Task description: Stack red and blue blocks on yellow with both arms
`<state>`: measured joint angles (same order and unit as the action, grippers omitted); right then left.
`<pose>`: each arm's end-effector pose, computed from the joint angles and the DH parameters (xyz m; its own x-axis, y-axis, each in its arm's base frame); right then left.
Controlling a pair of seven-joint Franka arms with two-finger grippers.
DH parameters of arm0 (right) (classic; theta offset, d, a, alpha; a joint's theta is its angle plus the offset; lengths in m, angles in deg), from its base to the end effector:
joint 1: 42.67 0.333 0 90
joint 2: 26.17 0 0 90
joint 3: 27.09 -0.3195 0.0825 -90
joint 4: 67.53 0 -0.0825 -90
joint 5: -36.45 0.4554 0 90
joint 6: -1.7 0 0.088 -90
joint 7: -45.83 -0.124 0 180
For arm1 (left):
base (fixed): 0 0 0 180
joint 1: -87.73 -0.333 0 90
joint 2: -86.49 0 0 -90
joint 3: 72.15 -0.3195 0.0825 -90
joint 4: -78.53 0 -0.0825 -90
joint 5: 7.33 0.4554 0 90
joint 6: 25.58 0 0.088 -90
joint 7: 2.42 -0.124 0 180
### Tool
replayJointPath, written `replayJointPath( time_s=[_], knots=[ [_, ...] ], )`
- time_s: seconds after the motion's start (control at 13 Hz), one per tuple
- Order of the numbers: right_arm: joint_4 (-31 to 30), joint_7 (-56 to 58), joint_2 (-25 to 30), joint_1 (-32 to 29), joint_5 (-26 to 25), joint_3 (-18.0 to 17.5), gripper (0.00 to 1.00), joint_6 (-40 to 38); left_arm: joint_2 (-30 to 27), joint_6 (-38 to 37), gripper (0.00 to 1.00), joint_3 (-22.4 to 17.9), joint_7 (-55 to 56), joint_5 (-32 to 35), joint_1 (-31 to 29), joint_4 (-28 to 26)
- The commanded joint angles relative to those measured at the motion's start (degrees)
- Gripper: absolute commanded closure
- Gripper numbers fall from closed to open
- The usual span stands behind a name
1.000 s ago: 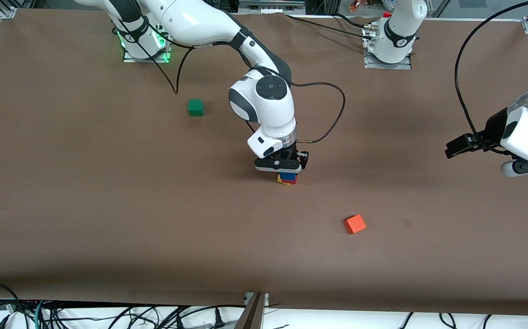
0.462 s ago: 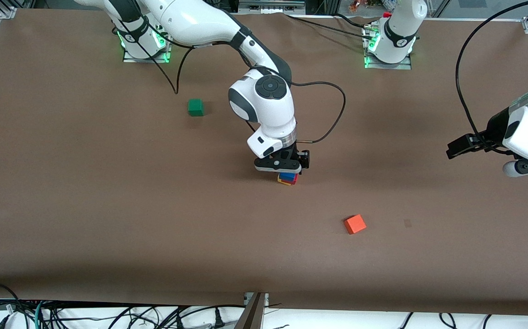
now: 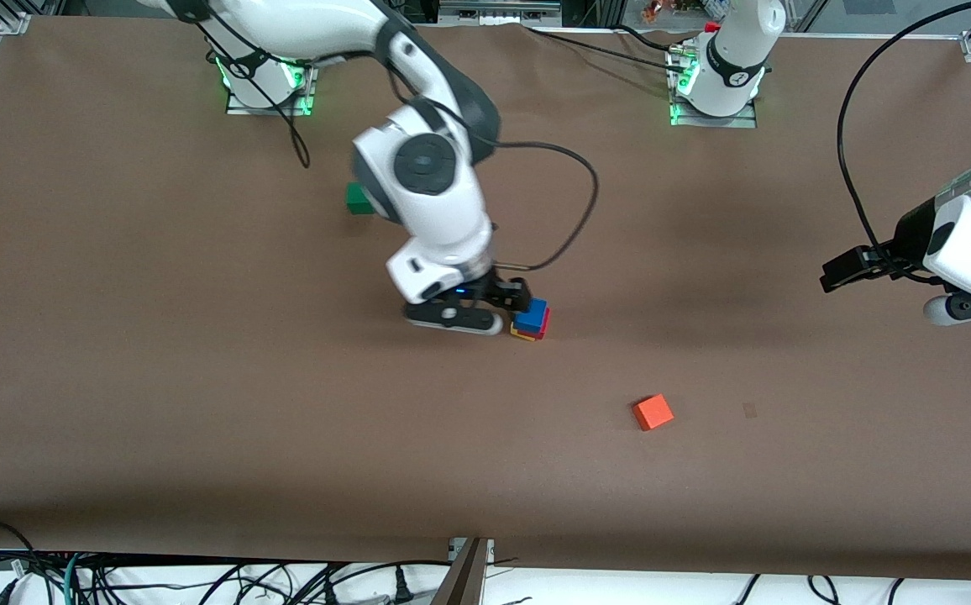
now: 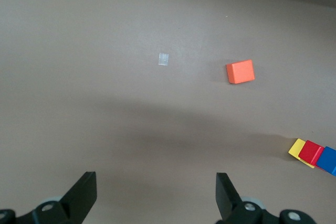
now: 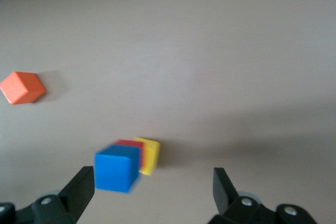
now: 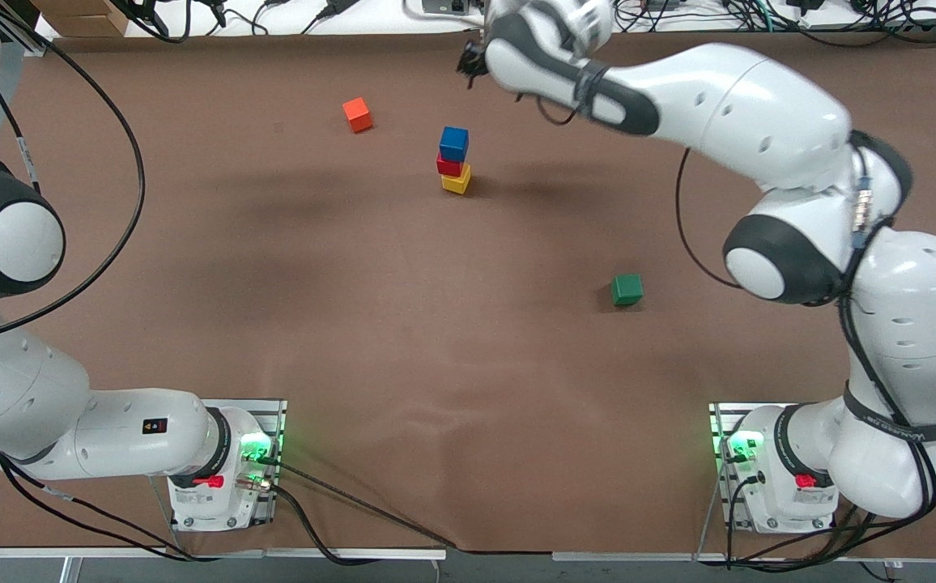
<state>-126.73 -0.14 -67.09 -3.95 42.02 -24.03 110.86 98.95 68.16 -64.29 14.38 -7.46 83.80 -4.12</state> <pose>0.6700 0.5082 0.4136 0.9791 -0.1923 0.0657 -0.1803 -0.9713 -0.1553 0.6939 -0.0395 0.5440 0.9738 0.2252 -0.0302 0.2260 -0.9738 0.0241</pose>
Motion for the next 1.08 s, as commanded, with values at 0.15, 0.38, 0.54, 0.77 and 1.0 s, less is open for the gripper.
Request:
replayJointPath(
  time_s=[0.15,0.38,0.54,0.77,1.0],
  knots=[
    [-4.69,16.33,10.32,-9.7,3.57,-0.34,0.0,-17.79,-0.33,-0.13,0.0,-0.04,0.34,-0.23,0.15,0.48],
    [-12.05,23.62,18.22,-11.82,3.66,4.12,0.0,-23.55,-0.33,-0.13,0.0,-0.04,0.34,-0.23,0.15,0.48],
    [-18.65,31.88,23.07,-12.87,3.66,7.65,0.0,-22.94,-0.33,-0.13,0.0,-0.04,0.42,-0.23,0.15,0.48],
    [-26.81,38.32,29.21,-18.84,2.44,7.4,0.0,-21.46,-0.33,-0.13,0.0,-0.04,0.43,-0.23,0.24,0.48],
    [-41.22,40.88,38.61,-23.23,-2.04,3.38,0.0,-11.89,-0.33,-0.13,0.0,-0.04,0.51,-0.14,0.24,0.48]
  ],
)
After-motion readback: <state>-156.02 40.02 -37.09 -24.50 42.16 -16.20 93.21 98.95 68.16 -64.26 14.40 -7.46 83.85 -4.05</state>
